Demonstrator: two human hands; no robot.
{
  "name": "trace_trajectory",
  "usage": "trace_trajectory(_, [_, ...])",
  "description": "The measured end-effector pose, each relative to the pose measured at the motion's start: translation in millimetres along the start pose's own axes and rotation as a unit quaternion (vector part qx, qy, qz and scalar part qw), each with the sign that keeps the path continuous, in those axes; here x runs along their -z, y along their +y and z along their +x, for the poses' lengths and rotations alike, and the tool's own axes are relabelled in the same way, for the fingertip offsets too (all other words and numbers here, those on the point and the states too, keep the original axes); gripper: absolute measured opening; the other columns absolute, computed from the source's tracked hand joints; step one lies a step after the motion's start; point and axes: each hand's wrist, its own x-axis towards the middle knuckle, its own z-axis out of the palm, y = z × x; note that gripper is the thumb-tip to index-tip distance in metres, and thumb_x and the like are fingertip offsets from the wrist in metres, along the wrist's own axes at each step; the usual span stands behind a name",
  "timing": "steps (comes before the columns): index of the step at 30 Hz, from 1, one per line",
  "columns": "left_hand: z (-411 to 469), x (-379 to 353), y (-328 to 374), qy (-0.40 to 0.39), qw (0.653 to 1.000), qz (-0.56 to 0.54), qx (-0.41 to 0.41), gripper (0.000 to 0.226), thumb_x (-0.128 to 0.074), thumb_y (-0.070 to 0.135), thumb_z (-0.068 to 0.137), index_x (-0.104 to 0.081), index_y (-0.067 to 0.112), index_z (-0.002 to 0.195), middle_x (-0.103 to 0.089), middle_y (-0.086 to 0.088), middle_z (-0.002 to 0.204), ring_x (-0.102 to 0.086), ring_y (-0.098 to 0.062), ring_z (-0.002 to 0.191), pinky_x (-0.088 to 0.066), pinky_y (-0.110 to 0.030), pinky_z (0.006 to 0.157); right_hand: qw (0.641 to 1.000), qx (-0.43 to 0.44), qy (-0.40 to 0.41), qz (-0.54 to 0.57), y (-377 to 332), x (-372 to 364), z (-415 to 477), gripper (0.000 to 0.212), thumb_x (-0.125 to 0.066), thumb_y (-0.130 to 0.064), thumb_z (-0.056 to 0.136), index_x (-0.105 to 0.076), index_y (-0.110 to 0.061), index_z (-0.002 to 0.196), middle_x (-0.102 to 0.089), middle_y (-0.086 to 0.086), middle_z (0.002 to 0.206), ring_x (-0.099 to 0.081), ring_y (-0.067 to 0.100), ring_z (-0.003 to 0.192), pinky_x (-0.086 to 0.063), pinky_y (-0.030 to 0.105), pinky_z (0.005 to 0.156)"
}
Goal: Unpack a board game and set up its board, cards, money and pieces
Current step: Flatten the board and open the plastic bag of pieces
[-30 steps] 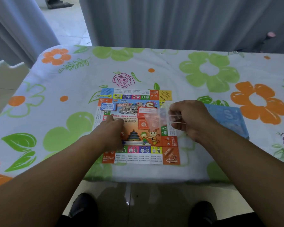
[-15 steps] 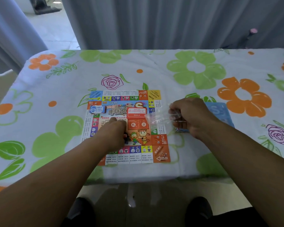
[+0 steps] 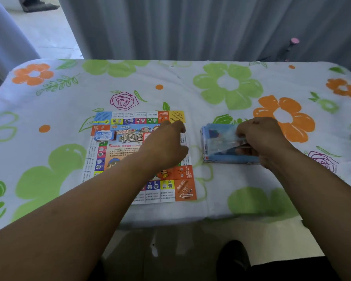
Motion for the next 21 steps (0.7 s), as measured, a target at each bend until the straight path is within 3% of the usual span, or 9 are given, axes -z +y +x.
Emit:
trace_trajectory(4, [18.4, -18.4, 28.7, 0.005, 0.998, -0.045, -0.035, 0.038, -0.067, 0.023, 0.089, -0.057, 0.020, 0.125, -0.056, -0.006, 0.120, -0.059, -0.023, 0.100, -0.047, -0.032, 0.082, 1.000, 0.016, 0.017, -0.018, 4.9, 16.8, 6.0, 0.005, -0.062, 0.001, 0.085, -0.062, -0.002, 0.081, -0.056, 0.017, 0.082, -0.057, 0.031, 0.068, -0.060, 0.048, 0.065])
trace_trajectory(8, [40.6, -35.0, 48.9, 0.024, 0.998, -0.028, -0.055, 0.021, -0.064, 0.022, 0.091, -0.068, 0.018, 0.111, -0.058, -0.011, 0.115, -0.055, -0.027, 0.107, -0.046, -0.033, 0.087, 0.999, 0.014, 0.012, -0.030, 8.8, 26.7, 10.4, 0.007, -0.062, -0.001, 0.086, -0.062, -0.003, 0.079, -0.057, 0.017, 0.083, -0.058, 0.032, 0.068, -0.062, 0.047, 0.062])
trace_trajectory(14, [63.9, -58.9, 66.1, 0.037, 0.991, 0.105, -0.079, 0.032, -0.063, 0.021, 0.087, -0.066, 0.014, 0.118, -0.054, -0.010, 0.119, -0.041, -0.030, 0.118, -0.045, -0.040, 0.094, 0.999, 0.023, 0.006, -0.041, 12.7, 31.3, 15.7, 0.003, -0.063, -0.002, 0.082, -0.062, -0.004, 0.079, -0.055, 0.017, 0.079, -0.058, 0.032, 0.069, -0.059, 0.061, 0.062])
trace_trajectory(18, [73.3, -71.3, 73.6, 0.033, 0.978, 0.180, -0.096, 0.038, -0.063, 0.023, 0.084, -0.062, 0.016, 0.122, -0.058, -0.006, 0.119, -0.041, -0.030, 0.117, -0.037, -0.037, 0.084, 0.998, 0.032, 0.020, -0.059, 14.3, 41.1, 24.4, 0.002, -0.063, -0.005, 0.081, -0.062, -0.007, 0.081, -0.052, 0.015, 0.079, -0.056, 0.032, 0.068, -0.059, 0.062, 0.062])
trace_trajectory(21, [74.6, -77.9, 75.2, 0.021, 0.969, 0.224, -0.102, 0.033, -0.065, 0.026, 0.082, -0.061, 0.017, 0.113, -0.059, -0.006, 0.115, -0.042, -0.030, 0.115, -0.029, -0.036, 0.078, 0.998, 0.032, 0.014, -0.059, 16.0, 43.8, 27.0, 0.004, -0.062, -0.005, 0.079, -0.060, -0.009, 0.080, -0.051, 0.014, 0.078, -0.055, 0.030, 0.066, -0.060, 0.059, 0.063])
